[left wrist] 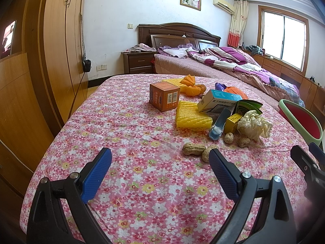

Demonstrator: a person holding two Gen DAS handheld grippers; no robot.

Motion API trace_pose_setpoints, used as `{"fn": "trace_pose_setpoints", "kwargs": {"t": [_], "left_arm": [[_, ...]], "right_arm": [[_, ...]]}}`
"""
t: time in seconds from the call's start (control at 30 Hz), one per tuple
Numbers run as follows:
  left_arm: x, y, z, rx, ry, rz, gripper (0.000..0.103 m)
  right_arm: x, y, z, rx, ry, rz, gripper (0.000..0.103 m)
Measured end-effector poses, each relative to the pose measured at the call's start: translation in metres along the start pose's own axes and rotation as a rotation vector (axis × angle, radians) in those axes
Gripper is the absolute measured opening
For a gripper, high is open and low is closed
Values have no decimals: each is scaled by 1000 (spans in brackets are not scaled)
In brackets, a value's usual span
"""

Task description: Collect trash

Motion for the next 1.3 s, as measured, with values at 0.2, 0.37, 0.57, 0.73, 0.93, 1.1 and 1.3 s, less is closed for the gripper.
{"fn": "trace_pose_setpoints", "kwargs": {"t": [0.2, 0.37, 0.57, 0.73, 0.93, 1.1, 1.3], "left_arm": [[0, 0, 0, 0, 0, 1, 96], [0, 0, 0, 1, 0, 1, 96], [0, 0, 0, 1, -1, 2, 96], [0, 0, 0, 2, -2, 2, 96], [-5, -1, 1, 19, -16, 30, 96], [-15, 1, 3, 20, -31, 63, 96], [-16, 23, 1, -5, -36, 73, 96]], "right_arm": [[0, 0, 0, 0, 0, 1, 103], [0, 0, 0, 0, 0, 1, 103], [0, 0, 0, 0, -1, 1, 103], [-1, 0, -2, -2, 1, 2, 103], [-2, -1, -4, -17, 6, 17, 103], [-1, 3, -10, -32, 22, 61, 103], [-4, 19, -12, -30, 42, 75, 103]]}}
Point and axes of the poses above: each gripper's, at about its wrist camera, not at the fingertips, and x roughly against the way its jaws point, z to its left, y to its top, the point moved 10 cm from there along -x, roughly the way its jaws point, and after that the axes turned 1 degree about x, right-handed, at the moved point
